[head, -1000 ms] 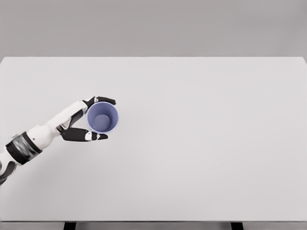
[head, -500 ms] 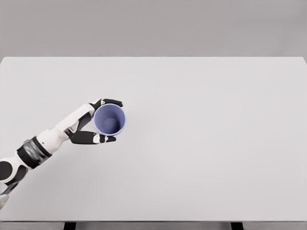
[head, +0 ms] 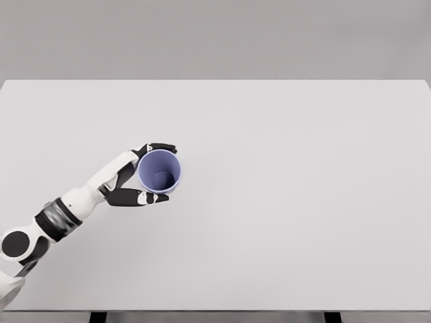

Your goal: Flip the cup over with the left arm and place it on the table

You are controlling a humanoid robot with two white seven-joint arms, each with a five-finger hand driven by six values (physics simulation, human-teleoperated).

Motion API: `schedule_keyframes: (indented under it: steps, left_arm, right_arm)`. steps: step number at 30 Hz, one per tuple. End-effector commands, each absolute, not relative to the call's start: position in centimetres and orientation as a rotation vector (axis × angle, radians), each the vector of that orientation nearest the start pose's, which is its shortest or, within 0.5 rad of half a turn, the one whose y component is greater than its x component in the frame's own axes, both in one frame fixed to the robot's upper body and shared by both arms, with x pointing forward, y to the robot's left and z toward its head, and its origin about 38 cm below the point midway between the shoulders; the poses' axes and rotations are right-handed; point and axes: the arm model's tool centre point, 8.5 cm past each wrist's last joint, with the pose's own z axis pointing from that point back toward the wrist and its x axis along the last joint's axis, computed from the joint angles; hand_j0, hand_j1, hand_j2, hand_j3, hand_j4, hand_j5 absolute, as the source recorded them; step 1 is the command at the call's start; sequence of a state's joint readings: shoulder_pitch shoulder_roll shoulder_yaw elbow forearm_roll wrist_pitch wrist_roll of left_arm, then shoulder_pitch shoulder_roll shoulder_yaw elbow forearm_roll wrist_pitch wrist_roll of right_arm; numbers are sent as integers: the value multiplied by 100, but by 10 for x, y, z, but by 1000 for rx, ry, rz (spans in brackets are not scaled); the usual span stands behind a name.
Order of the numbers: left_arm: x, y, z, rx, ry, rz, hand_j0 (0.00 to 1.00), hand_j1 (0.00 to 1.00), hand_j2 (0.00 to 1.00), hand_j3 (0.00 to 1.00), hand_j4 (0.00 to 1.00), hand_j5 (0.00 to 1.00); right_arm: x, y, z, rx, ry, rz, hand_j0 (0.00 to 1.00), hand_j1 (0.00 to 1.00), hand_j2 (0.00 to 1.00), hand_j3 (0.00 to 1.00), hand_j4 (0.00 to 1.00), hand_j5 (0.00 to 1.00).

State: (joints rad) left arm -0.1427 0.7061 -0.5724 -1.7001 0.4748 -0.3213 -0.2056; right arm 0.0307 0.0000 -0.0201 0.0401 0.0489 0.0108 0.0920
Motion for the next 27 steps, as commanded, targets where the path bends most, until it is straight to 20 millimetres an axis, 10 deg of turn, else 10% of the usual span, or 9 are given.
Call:
schedule_keyframes:
  steps: [1,27]
  left_arm:
    - [342,244,119,-429,-1660,-799,84,84,84,84,84,84]
    - [342,238,108,-439,-1653,-771,100,100,100,100,100,100]
  right_arm:
    - [-36,-263,-260,7,87,21,100,100,100,100,100,100]
    - [-35,-263,-260,6,84,22,100,100,100,100,100,100]
